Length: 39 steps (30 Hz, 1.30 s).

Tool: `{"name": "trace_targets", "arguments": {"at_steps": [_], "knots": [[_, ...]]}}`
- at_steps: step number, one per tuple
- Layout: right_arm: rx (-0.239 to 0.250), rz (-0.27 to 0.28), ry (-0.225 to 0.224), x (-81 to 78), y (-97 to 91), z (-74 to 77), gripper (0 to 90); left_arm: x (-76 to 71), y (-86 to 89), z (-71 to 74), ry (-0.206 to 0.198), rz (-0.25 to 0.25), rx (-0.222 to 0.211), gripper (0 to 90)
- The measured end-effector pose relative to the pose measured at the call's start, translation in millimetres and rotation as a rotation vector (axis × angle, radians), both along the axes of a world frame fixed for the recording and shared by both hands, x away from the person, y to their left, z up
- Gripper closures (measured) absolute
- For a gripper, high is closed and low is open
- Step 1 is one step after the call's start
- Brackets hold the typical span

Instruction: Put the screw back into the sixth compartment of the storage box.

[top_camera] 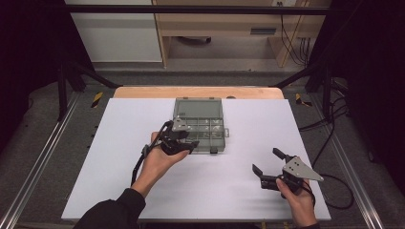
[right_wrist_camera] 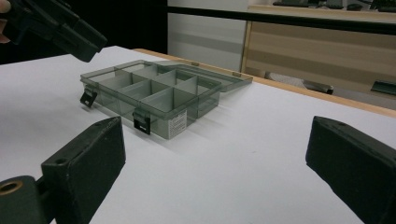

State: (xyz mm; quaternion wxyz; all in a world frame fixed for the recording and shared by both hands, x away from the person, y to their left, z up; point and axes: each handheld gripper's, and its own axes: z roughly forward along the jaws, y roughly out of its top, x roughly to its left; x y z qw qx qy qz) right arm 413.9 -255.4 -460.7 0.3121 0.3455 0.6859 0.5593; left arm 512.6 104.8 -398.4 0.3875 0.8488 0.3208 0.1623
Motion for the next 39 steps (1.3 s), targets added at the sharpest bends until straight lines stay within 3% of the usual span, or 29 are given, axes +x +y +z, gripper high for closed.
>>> {"name": "trace_targets", "arguments": {"at_steps": [7,12,16,21,39], "knots": [[-0.004,0.002,-0.001,-0.1,0.7,-0.1,4.8,-7.2,-4.2,1.1,-0.004,-0.017,0.003,29.7],[-0.001,-0.001,-0.001,0.3,0.4,-0.3,4.8,-11.4,-4.5,-2.5,0.01,-0.036,-0.022,14.3],[-0.003,-0.001,0.002,0.3,0.7,-0.6,4.8,-13.8,-2.6,-7.1,-0.002,-0.055,-0.033,6.4],[-0.003,-0.002,0.002,0.3,0.5,-0.5,4.8,-15.1,-1.3,-10.6,0.01,-0.052,-0.04,5.5],[-0.003,-0.003,0.007,0.4,0.5,-0.8,4.7,-22.8,11.2,-14.5,-0.028,-0.06,-0.074,5.3]]}}
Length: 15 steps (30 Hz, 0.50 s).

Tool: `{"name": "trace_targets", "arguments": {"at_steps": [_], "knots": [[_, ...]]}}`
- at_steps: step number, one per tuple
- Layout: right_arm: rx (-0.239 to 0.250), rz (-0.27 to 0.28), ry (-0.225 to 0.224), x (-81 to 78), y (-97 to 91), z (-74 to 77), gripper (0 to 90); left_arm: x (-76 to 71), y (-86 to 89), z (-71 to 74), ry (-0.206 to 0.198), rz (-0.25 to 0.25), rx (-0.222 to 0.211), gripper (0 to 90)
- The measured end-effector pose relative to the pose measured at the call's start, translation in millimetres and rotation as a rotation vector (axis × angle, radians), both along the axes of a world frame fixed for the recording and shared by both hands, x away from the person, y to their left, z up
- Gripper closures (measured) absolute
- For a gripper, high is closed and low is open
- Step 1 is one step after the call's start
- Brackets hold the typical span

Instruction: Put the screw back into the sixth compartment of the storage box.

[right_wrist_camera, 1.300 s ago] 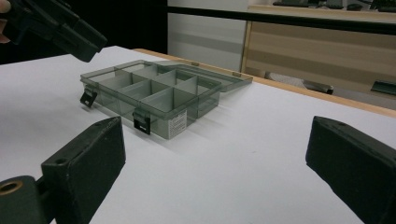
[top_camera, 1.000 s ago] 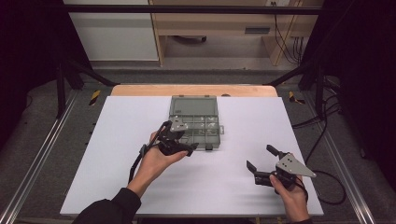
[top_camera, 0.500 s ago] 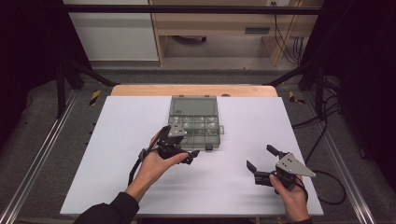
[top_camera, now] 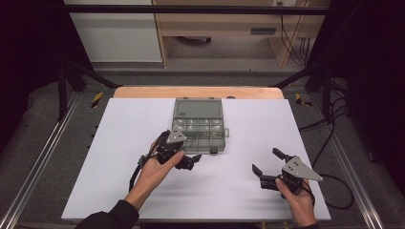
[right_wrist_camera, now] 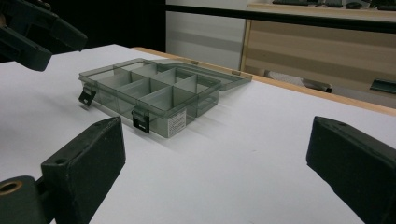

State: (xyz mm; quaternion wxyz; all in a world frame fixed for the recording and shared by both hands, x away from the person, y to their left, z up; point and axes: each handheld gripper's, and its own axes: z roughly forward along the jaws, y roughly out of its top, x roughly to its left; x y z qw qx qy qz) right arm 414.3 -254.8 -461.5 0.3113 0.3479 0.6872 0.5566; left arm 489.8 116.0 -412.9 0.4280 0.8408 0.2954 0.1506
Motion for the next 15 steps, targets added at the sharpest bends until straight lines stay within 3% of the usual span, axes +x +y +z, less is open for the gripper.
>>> {"name": "trace_targets", "arguments": {"at_steps": [15], "knots": [[0.007,-0.002,0.0,0.2,-0.1,-0.4,4.6,-15.2,16.3,-1.7,-0.064,-0.023,-0.071,4.8]]}}
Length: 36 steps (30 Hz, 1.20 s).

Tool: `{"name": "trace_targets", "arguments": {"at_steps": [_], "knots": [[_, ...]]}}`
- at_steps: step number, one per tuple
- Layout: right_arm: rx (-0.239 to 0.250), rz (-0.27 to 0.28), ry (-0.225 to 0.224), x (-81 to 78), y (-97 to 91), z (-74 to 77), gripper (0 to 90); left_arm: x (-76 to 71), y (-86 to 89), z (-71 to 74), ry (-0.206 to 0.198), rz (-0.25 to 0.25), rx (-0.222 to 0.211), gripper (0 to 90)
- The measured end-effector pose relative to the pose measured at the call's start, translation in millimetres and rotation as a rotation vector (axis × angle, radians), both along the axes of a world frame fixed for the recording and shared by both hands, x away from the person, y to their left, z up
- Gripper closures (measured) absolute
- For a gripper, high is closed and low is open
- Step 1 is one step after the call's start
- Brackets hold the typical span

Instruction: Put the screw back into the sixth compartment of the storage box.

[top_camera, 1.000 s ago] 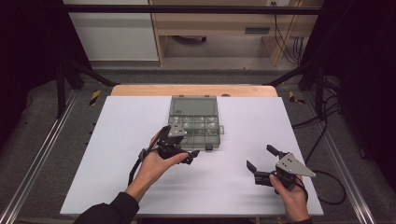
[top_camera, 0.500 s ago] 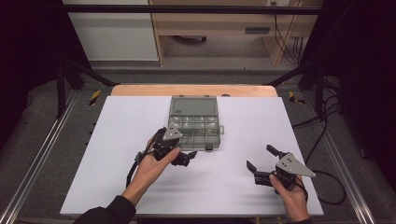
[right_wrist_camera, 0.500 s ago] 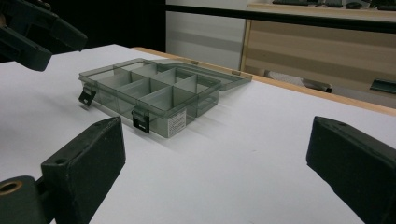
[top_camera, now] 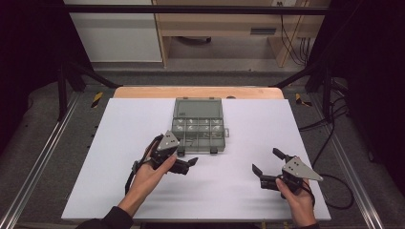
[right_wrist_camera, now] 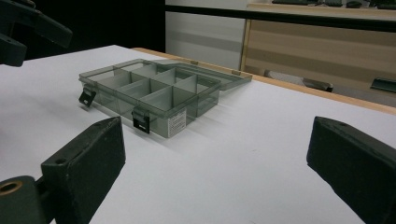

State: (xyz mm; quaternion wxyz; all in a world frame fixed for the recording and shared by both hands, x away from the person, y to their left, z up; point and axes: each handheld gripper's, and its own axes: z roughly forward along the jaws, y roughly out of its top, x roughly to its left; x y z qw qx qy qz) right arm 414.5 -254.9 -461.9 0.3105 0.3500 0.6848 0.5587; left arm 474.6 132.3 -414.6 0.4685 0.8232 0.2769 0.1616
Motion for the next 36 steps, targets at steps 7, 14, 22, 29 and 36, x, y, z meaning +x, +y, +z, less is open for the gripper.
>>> {"name": "trace_targets", "arguments": {"at_steps": [7,14,22,29,36], "knots": [[0.0,0.001,0.002,-0.6,0.5,0.0,4.5,-10.1,12.0,1.0,-0.043,0.0,-0.034,4.8],[0.007,-0.002,-0.003,-0.5,0.0,0.2,4.5,-20.2,30.4,2.0,-0.103,0.015,-0.078,4.8],[0.004,-0.001,-0.002,-0.6,0.3,0.2,4.5,-28.5,48.3,1.9,-0.135,0.024,-0.102,4.5],[0.003,0.002,-0.003,-0.8,0.6,0.4,4.5,-36.3,61.4,1.8,-0.166,0.035,-0.117,4.4],[0.002,0.0,-0.006,-0.9,0.1,0.6,4.5,-41.6,77.7,5.9,-0.196,0.056,-0.161,4.0]]}}
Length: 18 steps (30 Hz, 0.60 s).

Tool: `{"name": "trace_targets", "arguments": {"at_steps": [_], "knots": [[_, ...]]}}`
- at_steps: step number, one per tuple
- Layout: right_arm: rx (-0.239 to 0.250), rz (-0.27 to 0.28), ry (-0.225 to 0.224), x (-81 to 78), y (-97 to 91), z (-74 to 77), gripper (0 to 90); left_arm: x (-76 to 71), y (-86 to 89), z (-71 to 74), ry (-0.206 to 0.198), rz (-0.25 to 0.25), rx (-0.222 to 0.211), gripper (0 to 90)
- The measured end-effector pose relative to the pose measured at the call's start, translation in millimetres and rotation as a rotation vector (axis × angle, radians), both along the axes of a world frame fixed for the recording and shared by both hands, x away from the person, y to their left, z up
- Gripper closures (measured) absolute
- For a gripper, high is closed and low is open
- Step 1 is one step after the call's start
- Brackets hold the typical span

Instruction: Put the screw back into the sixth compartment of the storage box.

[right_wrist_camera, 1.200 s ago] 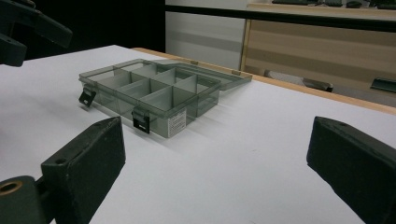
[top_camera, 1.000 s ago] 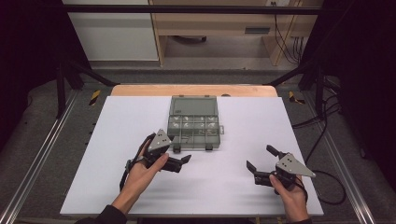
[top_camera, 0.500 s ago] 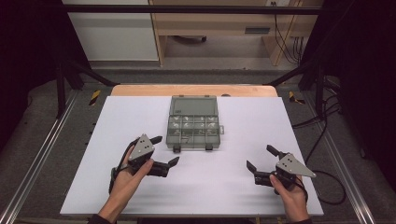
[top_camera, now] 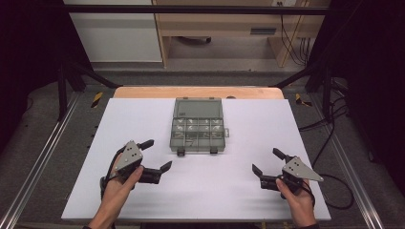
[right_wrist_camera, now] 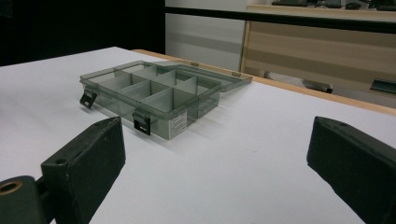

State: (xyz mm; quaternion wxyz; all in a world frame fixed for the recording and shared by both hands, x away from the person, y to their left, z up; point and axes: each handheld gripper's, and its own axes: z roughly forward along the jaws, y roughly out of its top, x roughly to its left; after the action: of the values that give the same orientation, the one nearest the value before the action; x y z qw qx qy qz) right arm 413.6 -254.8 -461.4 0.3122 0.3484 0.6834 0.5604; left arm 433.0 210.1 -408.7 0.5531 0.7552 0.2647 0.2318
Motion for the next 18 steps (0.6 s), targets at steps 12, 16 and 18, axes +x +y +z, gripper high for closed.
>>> {"name": "trace_targets", "arguments": {"at_steps": [12,16,18], "knots": [[0.001,0.001,0.003,-0.1,0.6,-0.3,4.5,-9.2,28.7,5.9,-0.038,0.031,-0.038,3.1],[-0.004,0.004,0.001,-0.1,0.3,-0.3,4.5,-11.3,38.2,7.1,-0.048,0.047,-0.055,3.0],[-0.003,0.003,0.001,-0.2,0.2,-0.2,4.5,-12.9,42.3,6.8,-0.052,0.052,-0.063,2.9]]}}
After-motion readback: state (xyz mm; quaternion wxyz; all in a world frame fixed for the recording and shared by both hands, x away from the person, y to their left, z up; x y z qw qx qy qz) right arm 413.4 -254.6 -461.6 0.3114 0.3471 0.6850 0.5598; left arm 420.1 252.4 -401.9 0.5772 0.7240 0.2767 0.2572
